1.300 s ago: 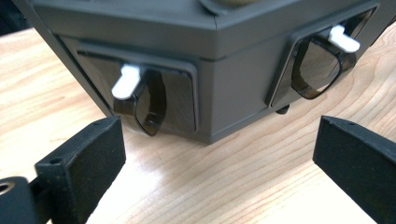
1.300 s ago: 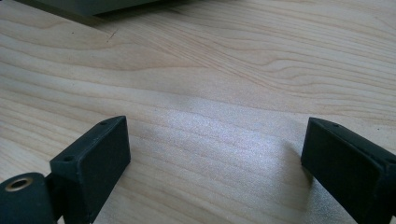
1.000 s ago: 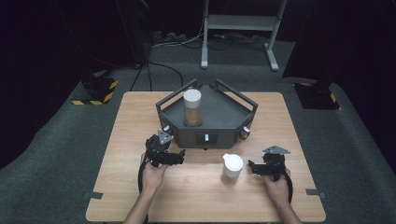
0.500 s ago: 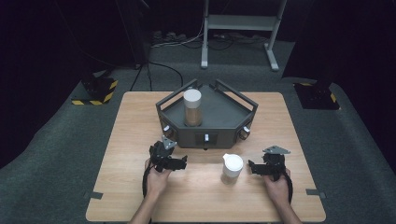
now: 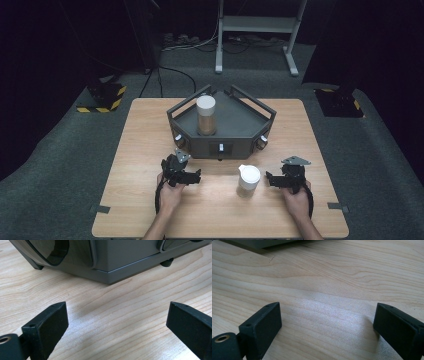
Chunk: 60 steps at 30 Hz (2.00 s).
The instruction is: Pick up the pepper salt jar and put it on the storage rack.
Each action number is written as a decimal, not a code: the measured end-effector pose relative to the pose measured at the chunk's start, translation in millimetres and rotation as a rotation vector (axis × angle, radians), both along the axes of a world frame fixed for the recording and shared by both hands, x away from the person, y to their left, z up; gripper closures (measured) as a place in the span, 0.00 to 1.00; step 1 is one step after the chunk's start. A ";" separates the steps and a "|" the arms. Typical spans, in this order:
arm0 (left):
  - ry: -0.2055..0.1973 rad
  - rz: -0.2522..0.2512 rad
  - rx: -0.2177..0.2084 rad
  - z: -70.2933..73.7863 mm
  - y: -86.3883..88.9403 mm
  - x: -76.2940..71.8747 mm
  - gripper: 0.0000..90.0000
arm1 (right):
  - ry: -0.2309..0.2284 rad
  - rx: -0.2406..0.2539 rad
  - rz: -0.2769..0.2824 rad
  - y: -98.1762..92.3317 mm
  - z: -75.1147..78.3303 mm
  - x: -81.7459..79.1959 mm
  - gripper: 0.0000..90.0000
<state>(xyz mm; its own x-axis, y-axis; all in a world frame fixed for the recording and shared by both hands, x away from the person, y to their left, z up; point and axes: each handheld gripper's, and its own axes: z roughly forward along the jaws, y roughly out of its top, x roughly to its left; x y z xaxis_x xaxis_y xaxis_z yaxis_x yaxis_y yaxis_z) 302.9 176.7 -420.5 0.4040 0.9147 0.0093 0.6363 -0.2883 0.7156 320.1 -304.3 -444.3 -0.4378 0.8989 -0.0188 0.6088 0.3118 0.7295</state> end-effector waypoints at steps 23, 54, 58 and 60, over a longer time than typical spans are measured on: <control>0.031 0.029 -0.024 -17.3 -1.4 3.4 0.05 | 0.000 0.000 -0.001 0.2 0.0 0.0 0.08; 0.007 0.028 -0.012 -27.9 -6.4 2.9 0.00 | 0.001 0.001 -0.005 0.8 0.0 -0.6 0.09; 0.007 0.028 -0.012 -27.9 -6.4 2.9 0.00 | 0.002 0.002 -0.007 1.0 0.1 -0.7 0.09; 0.007 0.028 -0.012 -27.9 -6.4 2.8 0.00 | 0.001 0.002 -0.009 1.5 0.1 -1.2 0.09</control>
